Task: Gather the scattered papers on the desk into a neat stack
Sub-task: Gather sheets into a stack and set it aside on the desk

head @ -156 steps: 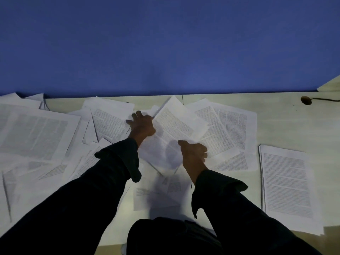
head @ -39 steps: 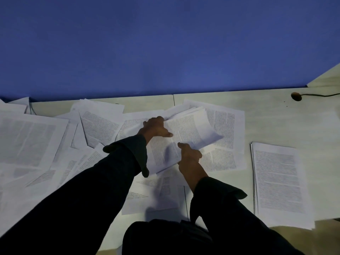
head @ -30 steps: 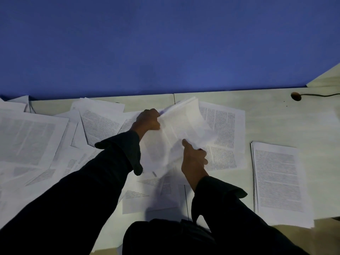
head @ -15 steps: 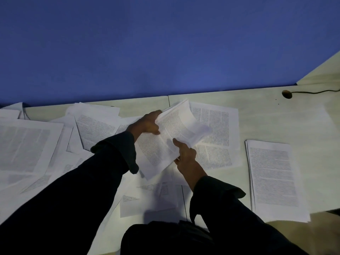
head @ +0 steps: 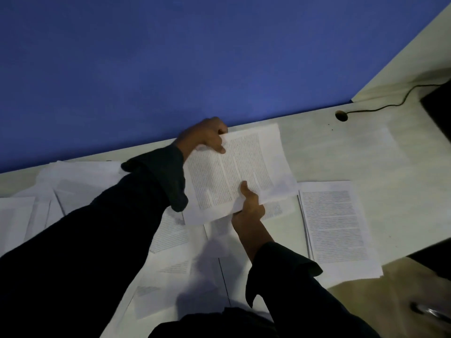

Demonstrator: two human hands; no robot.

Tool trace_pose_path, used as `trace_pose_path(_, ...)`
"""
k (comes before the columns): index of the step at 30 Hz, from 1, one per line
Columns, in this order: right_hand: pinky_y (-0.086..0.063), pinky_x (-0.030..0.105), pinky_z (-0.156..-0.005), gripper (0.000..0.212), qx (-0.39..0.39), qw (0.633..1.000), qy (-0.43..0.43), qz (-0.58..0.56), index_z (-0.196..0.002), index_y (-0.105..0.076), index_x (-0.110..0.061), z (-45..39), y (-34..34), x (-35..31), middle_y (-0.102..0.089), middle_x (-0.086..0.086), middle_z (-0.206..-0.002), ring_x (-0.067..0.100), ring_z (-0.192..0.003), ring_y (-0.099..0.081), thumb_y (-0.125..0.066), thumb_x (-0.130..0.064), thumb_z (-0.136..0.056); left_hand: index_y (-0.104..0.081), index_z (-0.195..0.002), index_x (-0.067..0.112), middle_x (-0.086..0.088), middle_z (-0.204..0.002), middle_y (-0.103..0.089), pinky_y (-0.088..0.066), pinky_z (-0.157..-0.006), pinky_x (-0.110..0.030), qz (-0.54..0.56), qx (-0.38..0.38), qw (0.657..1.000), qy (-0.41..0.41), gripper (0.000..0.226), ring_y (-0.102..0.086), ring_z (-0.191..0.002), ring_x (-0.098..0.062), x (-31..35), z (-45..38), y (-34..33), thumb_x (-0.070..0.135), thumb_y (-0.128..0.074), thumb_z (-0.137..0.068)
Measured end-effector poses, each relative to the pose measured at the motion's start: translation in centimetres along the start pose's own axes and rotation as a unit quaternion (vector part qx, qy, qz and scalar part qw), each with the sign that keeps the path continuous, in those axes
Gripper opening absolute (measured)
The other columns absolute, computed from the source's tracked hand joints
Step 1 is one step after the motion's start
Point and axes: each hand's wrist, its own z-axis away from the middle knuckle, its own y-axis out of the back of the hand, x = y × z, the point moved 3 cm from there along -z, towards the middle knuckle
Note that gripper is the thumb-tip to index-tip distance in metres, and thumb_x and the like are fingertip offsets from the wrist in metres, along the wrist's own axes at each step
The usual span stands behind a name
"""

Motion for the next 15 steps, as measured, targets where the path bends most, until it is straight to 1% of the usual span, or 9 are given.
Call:
trace_pose_path(1,-0.057,0.037,-0.086,0.046,0.047,0.998,0.002,0.047,-0.139,-0.056,-0.015,-0.3,0.4,-0.6,-0.065,0.003,-0.12,0.033,-0.112,-0.065,-0.071,-0.028,-0.097,-0.063,-0.095,0.02,0.005,-0.1,-0.061,-0.041,-0.069,-0.026,-0.005,0.031,0.999,-0.01,0.036,-0.062,-0.099,-0.024,0.7,-1.4,-0.9,0.02,-0.09,-0.07)
trace_pose_path(3,-0.057,0.034,-0.077,0.035,0.101,0.994,0.022,0.047,-0.129,-0.057,-0.013,-1.2,1.2,-2.0,-0.066,0.002,-0.104,0.024,-0.091,-0.066,-0.069,-0.027,-0.099,-0.065,-0.111,0.011,-0.005,-0.114,-0.059,-0.04,-0.077,-0.026,-0.035,0.052,0.998,-0.018,0.043,-0.057,-0.102,-0.022,1.8,-4.3,-3.2,0.018,-0.086,-0.075)
trace_pose_path(6,-0.058,0.044,-0.099,0.008,0.068,0.989,0.05,0.123,-0.102,-0.061,-0.019,-3.9,0.1,-3.3,-0.062,-0.001,-0.088,0.016,-0.081,-0.061,-0.059,-0.026,-0.105,-0.061,-0.124,0.01,-0.013,-0.125,-0.053,-0.048,-0.093,-0.034,-0.095,0.044,0.994,-0.013,0.044,-0.055,-0.116,-0.03,2.4,-7.5,-6.2,0.021,-0.076,-0.084)
trace_pose_path(8,-0.057,0.047,-0.102,0.011,0.06,0.983,0.053,0.163,-0.094,-0.056,-0.026,-4.8,-0.3,-4.0,-0.065,0.004,-0.095,0.024,-0.09,-0.066,-0.057,-0.03,-0.105,-0.058,-0.134,0.016,-0.016,-0.141,-0.044,-0.042,-0.109,-0.042,-0.143,0.021,0.989,0.003,0.054,-0.046,-0.131,-0.036,2.1,-8.7,-7.4,0.029,-0.076,-0.084)
trace_pose_path(10,-0.053,0.051,-0.106,0.005,0.051,0.981,0.029,0.187,-0.096,-0.056,-0.032,-6.4,-0.6,-3.7,-0.063,0.013,-0.119,0.039,-0.116,-0.063,-0.055,-0.036,-0.097,-0.054,-0.14,0.021,-0.014,-0.156,-0.03,-0.033,-0.117,-0.048,-0.168,0.02,0.985,0.019,0.064,-0.029,-0.146,-0.038,1.7,-9.4,-8.1,0.034,-0.08,-0.083)
trace_pose_path(12,-0.047,0.053,-0.111,0.014,0.032,0.977,0.005,0.213,-0.104,-0.058,-0.037,-8.1,-0.7,-3.0,-0.054,0.017,-0.141,0.042,-0.131,-0.053,-0.053,-0.04,-0.091,-0.054,-0.14,0.023,-0.014,-0.15,-0.037,-0.031,-0.117,-0.051,-0.172,0.033,0.985,0.011,0.065,-0.032,-0.143,-0.038,1.8,-9.8,-8.0,0.035,-0.081,-0.082)
trace_pose_path(13,-0.046,0.052,-0.114,0.023,0.04,0.976,0.003,0.212,-0.116,-0.058,-0.035,-7.9,-1.0,-3.5,-0.054,0.012,-0.141,0.039,-0.13,-0.054,-0.055,-0.044,-0.095,-0.055,-0.137,0.024,-0.013,-0.14,-0.046,-0.033,-0.115,-0.05,-0.164,0.033,0.986,0.001,0.062,-0.039,-0.136,-0.037,1.9,-9.9,-7.7,0.036,-0.08,-0.081)
trace_pose_path(14,-0.045,0.05,-0.115,0.035,0.035,0.977,-0.012,0.212,-0.128,-0.054,-0.029,-8.5,-1.1,-3.4,-0.055,0.005,-0.133,0.035,-0.124,-0.056,-0.057,-0.049,-0.099,-0.057,-0.133,0.023,-0.011,-0.131,-0.054,-0.036,-0.112,-0.048,-0.142,0.031,0.989,-0.009,0.058,-0.047,-0.127,-0.035,1.9,-10.0,-7.4,0.035,-0.079,-0.081)
trace_pose_path(15,-0.045,0.048,-0.115,0.046,0.021,0.974,-0.013,0.224,-0.134,-0.05,-0.023,-8.4,-1.4,-3.5,-0.055,0.001,-0.125,0.03,-0.118,-0.057,-0.059,-0.053,-0.099,-0.058,-0.129,0.021,-0.009,-0.125,-0.059,-0.041,-0.107,-0.045,-0.109,0.025,0.994,-0.014,0.052,-0.053,-0.119,-0.032,1.8,-9.8,-7.1,0.033,-0.078,-0.082)
